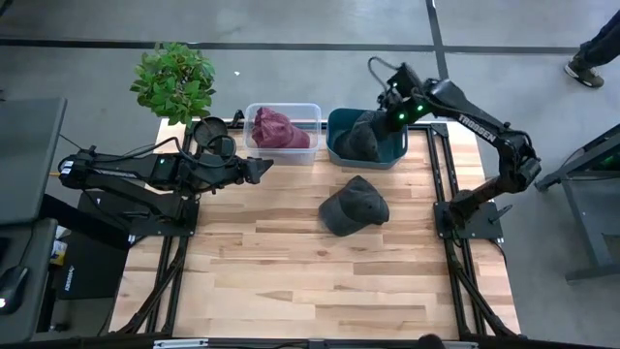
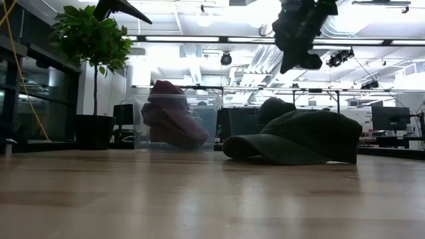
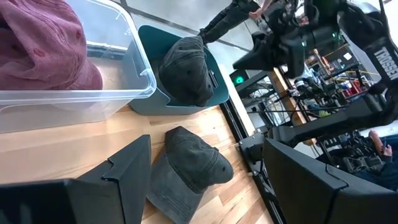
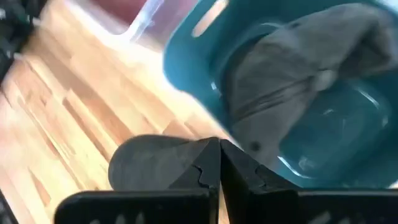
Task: Pick & Place hat
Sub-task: Put the bottom black cap into the blue bin
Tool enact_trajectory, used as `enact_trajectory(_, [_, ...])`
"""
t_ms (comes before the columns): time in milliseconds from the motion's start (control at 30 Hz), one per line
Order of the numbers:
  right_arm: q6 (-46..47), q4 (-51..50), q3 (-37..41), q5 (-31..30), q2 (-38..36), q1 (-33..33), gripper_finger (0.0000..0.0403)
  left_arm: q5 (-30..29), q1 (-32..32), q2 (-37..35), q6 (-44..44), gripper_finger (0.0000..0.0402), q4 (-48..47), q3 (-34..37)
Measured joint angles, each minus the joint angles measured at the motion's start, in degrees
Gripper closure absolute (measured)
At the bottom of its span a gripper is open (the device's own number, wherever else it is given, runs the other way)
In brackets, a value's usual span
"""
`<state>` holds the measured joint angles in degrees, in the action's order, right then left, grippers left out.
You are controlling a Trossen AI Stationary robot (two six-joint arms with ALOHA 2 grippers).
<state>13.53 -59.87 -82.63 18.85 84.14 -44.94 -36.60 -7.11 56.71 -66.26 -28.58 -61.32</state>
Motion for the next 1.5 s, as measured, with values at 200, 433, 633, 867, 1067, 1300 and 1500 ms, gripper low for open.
enact_trajectory(200, [4.54,1.11,0.0,-5.01,0.24,8.24,0.0402,0.0,0.0,0.0,0.0,0.0136,0.0,0.0])
enact_trajectory(433, [10.69,2.54,6.54,-8.52,0.24,12.89,0.0402,-0.04,0.0,0.0,0.0,0.0136,0.0,0.0])
enact_trajectory(633, [16.64,10.8,16.3,-10.71,0.26,13.53,0.0402,-0.07,0.0,0.0,0.0,0.0136,0.03,0.0])
enact_trajectory(867, [20.31,20.59,23.95,-12.96,0.22,13.41,0.0403,-0.07,0.0,0.0,-0.15,0.0136,0.04,-0.02])
enact_trajectory(1067, [21.21,21.75,24.96,-19.61,0.17,12.2,0.0403,-0.07,0.0,0.0,-0.15,0.0136,0.04,-0.02])
enact_trajectory(1300, [21.36,19.35,24.96,-22.09,0.15,9.19,0.0403,-0.06,0.0,0.0,-0.14,0.0136,0.04,-0.02])
enact_trajectory(1500, [19.6,16.77,25.0,-21.84,-0.14,8.41,0.0403,-0.07,0.0,0.0,-0.13,0.0136,0.02,-0.02])
